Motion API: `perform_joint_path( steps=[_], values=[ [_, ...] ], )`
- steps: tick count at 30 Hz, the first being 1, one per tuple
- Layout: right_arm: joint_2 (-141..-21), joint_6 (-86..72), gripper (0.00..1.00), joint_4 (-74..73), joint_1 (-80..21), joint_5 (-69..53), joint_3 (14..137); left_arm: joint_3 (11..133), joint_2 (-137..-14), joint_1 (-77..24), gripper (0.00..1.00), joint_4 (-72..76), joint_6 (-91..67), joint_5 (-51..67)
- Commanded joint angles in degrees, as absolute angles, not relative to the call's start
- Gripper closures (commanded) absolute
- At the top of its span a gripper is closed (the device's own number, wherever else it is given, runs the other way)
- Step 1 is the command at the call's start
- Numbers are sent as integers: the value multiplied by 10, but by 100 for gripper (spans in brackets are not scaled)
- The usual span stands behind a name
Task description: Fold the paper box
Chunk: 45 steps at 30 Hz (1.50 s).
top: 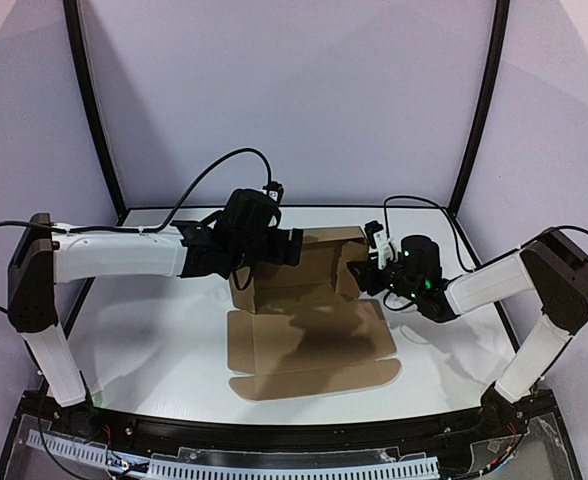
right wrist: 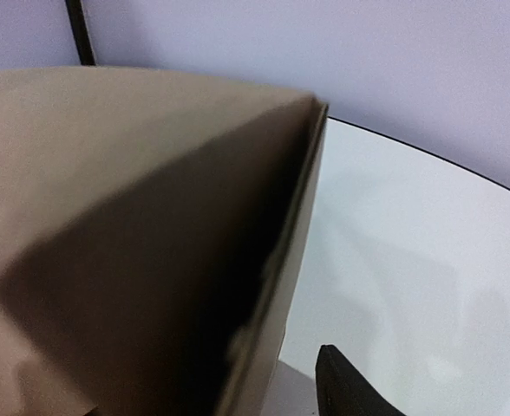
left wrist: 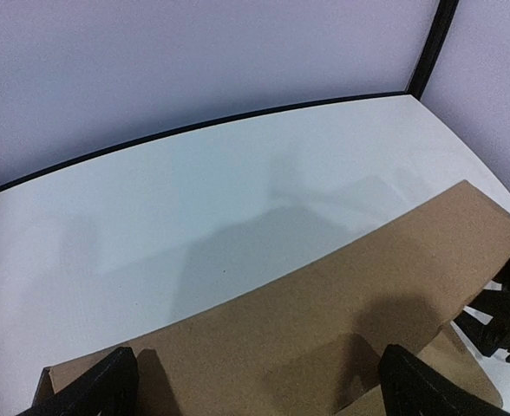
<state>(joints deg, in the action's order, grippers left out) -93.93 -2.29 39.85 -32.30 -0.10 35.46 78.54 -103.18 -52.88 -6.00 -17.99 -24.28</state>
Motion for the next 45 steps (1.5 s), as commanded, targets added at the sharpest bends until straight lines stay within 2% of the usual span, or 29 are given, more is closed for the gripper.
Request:
perform_joint_path(
  steps=[1, 7, 11, 15, 24, 31, 35, 38, 40, 43, 45],
  values=[
    [-982, -37, 45, 391, -335, 84, 386, 750, -1052, -528, 1, -154, -203, -209],
    [-1035, -45, 53, 473, -355, 150, 396, 747, -1052, -528, 1, -154, -203, -196],
    [-1052, -41, 35, 528, -355, 93, 391, 745, -1051, -528, 1, -153, -196, -187],
    [-1034, -40, 25, 561, -353, 73, 365, 743, -1052, -528, 1, -152, -187, -177],
    [-961, -3, 11, 487, -318, 44, 349, 729, -1052, -528, 1, -133, -158, -130],
    [-870, -4, 5, 522, -249, -134, 262, 729, -1054, -526, 1, -134, -151, -137],
    [-743, 55, 2, 376, -237, -191, 254, 730, -1055, -525, 1, -137, -152, -139],
    [-660, 78, 2, 297, -217, -194, 251, 728, -1054, -524, 1, -137, -154, -136],
    [-622, 74, 2, 287, -190, -156, 240, 727, -1054, -524, 1, -136, -156, -130],
    [-623, -19, 2, 239, -97, -163, 263, 724, -1054, -524, 2, -134, -155, -125],
    [-669, -67, 2, 197, -52, -191, 302, 723, -1053, -524, 2, -135, -154, -123]
  ],
)
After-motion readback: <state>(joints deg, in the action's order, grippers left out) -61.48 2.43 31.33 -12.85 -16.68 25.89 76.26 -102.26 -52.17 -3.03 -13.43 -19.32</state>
